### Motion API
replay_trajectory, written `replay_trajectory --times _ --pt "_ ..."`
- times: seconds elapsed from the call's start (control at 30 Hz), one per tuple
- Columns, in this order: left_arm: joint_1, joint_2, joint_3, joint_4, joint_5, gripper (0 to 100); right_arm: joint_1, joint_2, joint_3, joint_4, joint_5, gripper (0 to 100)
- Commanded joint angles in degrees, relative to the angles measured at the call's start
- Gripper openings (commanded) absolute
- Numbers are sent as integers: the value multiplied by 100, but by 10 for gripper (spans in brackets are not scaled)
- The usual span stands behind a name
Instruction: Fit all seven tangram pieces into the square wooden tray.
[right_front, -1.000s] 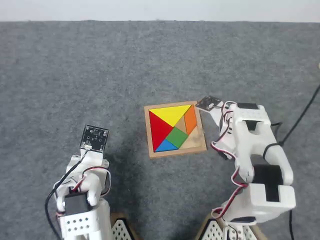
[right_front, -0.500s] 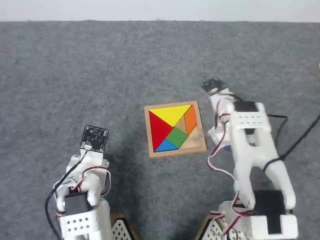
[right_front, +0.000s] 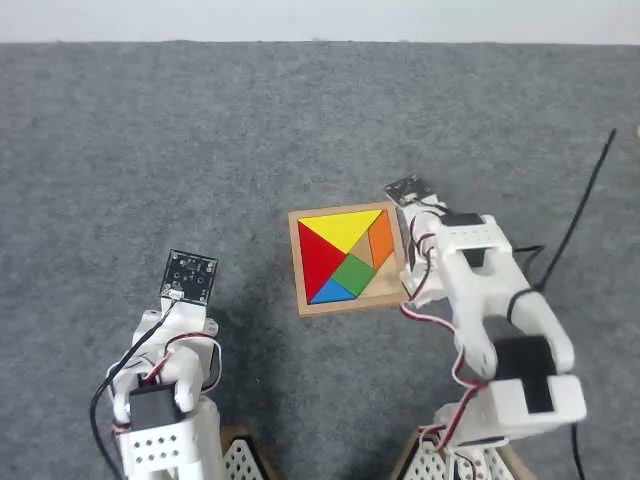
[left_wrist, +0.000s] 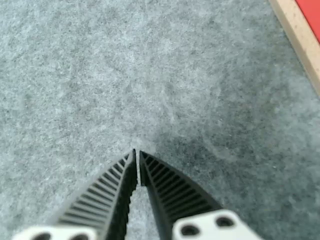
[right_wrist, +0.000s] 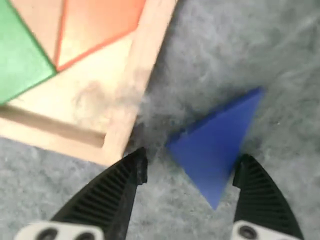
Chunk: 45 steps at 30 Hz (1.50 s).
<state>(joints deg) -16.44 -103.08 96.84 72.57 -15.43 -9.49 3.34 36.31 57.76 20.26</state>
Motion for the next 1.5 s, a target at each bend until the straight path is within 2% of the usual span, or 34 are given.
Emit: replay_trajectory --times 0.0,0.37,0.8,1.0,1.07,1.33,1.47 --pt "-44 -114 -40 26 -79 12 -13 163 -475 -119 -132 285" --pt "-44 -114 -40 26 -79 12 -22 347 -976 -119 -905 285" --pt "-44 -114 -40 26 -79 12 -4 497 -818 -48 -923 280" --pt "-44 -114 -40 26 -79 12 4 558 -967 75 -932 119" --pt "-44 -114 -40 26 -79 12 4 558 -967 84 -932 106" --pt "-44 -114 -40 26 -79 12 13 470 -976 119 -862 124" --pt "-44 -114 -40 26 -79 12 -48 66 -897 637 44 235"
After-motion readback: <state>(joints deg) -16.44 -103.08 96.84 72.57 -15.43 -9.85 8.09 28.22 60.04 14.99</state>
